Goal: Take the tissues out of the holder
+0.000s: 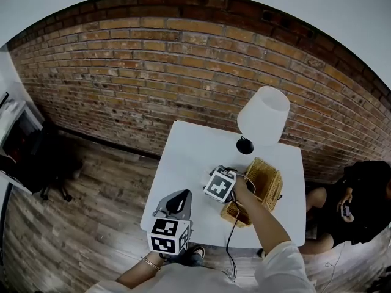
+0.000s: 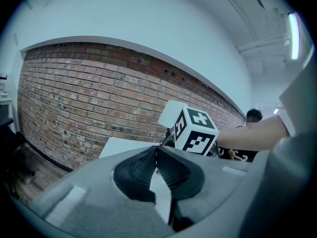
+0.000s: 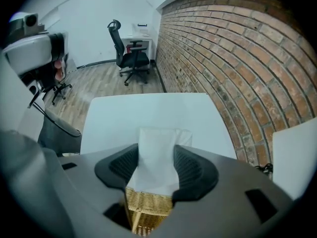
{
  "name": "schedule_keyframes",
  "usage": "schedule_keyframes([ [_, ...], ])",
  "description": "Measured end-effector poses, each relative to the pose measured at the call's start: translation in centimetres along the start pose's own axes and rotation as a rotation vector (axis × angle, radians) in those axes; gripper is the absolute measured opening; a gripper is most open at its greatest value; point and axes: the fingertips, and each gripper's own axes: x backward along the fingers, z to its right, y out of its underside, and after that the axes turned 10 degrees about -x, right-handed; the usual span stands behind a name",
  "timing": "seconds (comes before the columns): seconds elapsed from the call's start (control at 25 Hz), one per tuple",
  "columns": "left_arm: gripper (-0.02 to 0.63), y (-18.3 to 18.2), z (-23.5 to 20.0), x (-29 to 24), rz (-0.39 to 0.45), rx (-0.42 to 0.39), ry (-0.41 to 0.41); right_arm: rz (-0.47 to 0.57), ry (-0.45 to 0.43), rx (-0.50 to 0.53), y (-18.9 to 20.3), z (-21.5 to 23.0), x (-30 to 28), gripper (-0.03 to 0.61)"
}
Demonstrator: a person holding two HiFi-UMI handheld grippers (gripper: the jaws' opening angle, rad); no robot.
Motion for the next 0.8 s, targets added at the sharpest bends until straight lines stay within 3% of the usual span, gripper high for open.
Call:
schedule_keyframes([
  [0.8,0.008,2.6,-1.9,1.0,-0.039,0.042,-0.059,-0.069,-0.071,0.044,0.6,-3.1,-4.7,0.232],
])
